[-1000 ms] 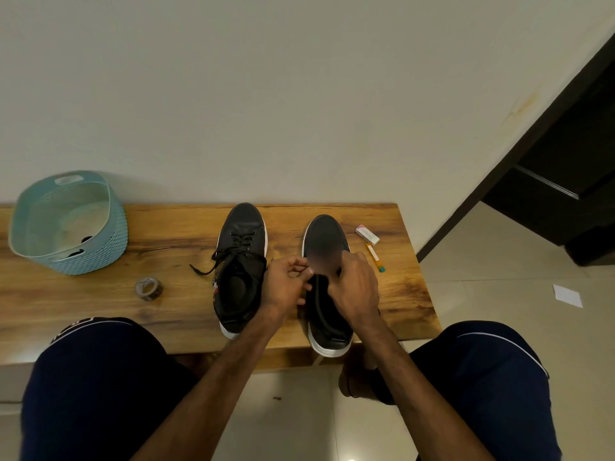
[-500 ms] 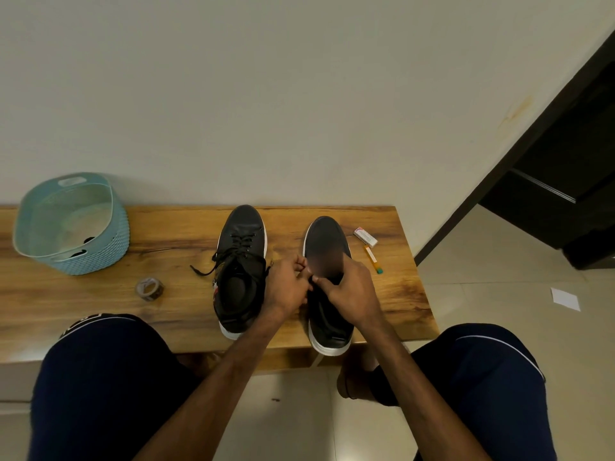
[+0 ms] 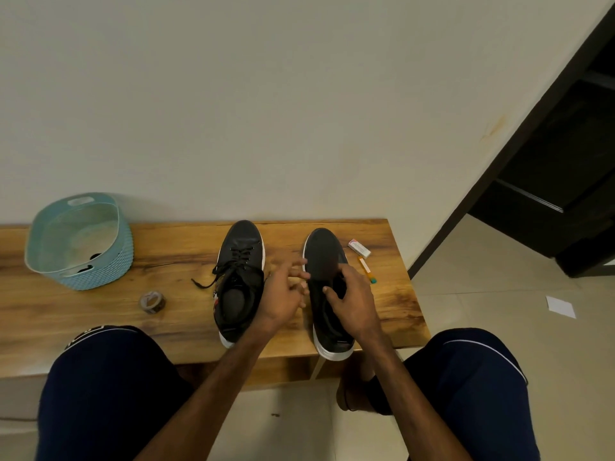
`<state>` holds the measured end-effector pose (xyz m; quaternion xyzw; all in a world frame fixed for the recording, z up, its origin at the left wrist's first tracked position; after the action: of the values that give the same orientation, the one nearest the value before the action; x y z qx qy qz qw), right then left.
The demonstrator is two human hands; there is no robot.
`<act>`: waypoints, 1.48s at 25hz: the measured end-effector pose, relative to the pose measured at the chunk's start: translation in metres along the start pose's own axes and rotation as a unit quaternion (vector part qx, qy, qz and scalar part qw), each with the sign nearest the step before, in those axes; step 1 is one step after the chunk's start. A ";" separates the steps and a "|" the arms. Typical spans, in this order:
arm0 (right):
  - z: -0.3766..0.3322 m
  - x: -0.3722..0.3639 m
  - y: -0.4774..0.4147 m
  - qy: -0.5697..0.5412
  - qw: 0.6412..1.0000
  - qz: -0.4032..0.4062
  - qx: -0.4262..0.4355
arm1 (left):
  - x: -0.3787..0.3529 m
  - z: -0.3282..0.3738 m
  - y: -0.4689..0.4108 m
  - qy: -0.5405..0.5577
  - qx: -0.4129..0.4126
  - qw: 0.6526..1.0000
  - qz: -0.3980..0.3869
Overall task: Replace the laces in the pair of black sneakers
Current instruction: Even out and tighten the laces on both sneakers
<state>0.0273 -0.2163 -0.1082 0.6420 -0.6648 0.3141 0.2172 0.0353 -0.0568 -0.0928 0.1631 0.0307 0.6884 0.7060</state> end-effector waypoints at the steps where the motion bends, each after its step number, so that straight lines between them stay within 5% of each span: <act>1: 0.000 0.000 0.000 0.002 1.000 0.003 0.002 | -0.003 -0.002 0.001 -0.048 -0.010 0.999 -0.007; 5: -0.003 0.003 0.002 0.022 1.000 0.004 -0.014 | -0.009 -0.007 0.002 -0.185 -0.042 0.982 0.022; 11: -0.005 0.011 0.002 0.116 0.992 -0.032 -0.029 | 0.032 0.021 0.017 -0.117 -0.062 0.981 0.139; 14: -0.007 0.012 0.004 0.135 0.989 -0.047 -0.024 | 0.058 0.046 0.040 0.241 -0.043 0.963 0.111; 16: -0.007 0.013 0.006 0.143 0.989 -0.036 -0.023 | 0.086 0.062 0.054 0.473 -0.076 0.877 0.041; 18: -0.006 0.013 0.008 0.141 0.989 -0.022 -0.040 | 0.123 0.070 0.065 0.589 -0.117 0.800 -0.023; 19: -0.006 0.014 0.009 0.130 0.990 -0.020 -0.054 | 0.139 0.071 0.067 0.596 -0.127 0.792 -0.032; 21: -0.008 0.014 0.010 0.110 0.991 -0.026 -0.071 | 0.153 0.072 0.072 0.469 -0.128 0.874 0.021; 23: -0.008 0.014 0.010 0.117 0.989 -0.044 -0.078 | 0.136 0.070 0.070 0.190 -0.120 0.972 0.064; 26: -0.017 0.014 0.006 0.121 0.992 -0.026 -0.037 | 0.096 0.061 0.070 -0.113 -0.102 0.988 -0.002; 30: -0.052 0.009 -0.018 0.064 0.991 0.021 0.118 | 0.095 0.057 0.073 -0.122 -0.085 0.989 0.008; 37: -0.088 -0.060 -0.065 0.283 0.916 -0.255 0.123 | 0.108 0.052 0.073 -0.041 -0.048 0.997 0.050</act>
<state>0.0861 -0.1109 -0.0780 0.6957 -0.3450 0.4960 0.3887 -0.0156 0.0399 -0.0043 0.1589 -0.0395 0.7166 0.6780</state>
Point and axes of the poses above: each hand's wrist, its own y-axis away from the middle knuckle, its own x-axis out of the back of the hand, z = x × y, the point moved 1 cm from there along -y, towards the middle knuckle, and after that the axes turned 4 degrees about x, right-handed, at the moved point
